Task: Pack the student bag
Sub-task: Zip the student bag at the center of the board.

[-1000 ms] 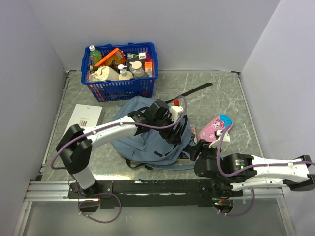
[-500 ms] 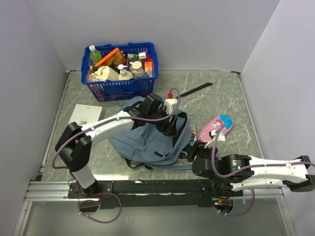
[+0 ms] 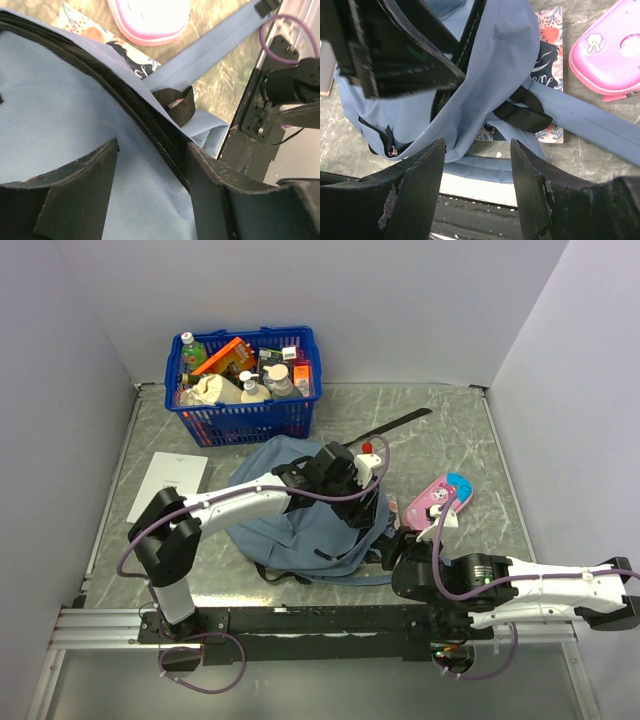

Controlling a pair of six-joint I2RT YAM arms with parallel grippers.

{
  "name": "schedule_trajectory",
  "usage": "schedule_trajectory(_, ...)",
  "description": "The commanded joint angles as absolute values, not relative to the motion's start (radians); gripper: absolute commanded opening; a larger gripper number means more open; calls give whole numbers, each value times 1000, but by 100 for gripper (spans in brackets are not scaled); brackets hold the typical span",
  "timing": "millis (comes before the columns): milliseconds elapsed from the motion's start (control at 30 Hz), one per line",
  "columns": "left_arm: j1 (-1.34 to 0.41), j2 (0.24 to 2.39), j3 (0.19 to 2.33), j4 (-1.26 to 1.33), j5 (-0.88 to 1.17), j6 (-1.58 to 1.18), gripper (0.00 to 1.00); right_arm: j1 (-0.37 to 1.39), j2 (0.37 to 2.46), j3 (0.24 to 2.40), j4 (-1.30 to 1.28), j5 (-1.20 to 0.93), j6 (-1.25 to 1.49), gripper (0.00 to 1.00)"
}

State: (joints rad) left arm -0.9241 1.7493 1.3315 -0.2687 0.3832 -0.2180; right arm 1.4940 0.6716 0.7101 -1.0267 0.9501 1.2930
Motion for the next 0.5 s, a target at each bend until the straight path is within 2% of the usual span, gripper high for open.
schedule_trajectory(0, -928, 1750, 1368, -287, 319, -172, 59, 1491, 647, 712, -1052, 953, 1313, 61)
schedule_trajectory(133, -920, 1715, 1336, -304, 295, -127, 58, 1489, 643, 709, -1052, 954, 1312, 61)
schedule_trajectory(233, -919, 1683, 1302, -302, 270, -101, 53, 1490, 643, 698, -1036, 959, 1315, 61)
schedule_trajectory(333, -919, 1669, 1279, -285, 279, -101, 44, 1491, 650, 690, -1011, 965, 1310, 61)
schedule_trajectory(433, -923, 1684, 1293, -284, 287, -109, 19, 1490, 670, 692, -994, 969, 1312, 61)
schedule_trajectory(467, -922, 1687, 1301, -288, 285, -109, 6, 1489, 675, 695, -986, 971, 1302, 61)
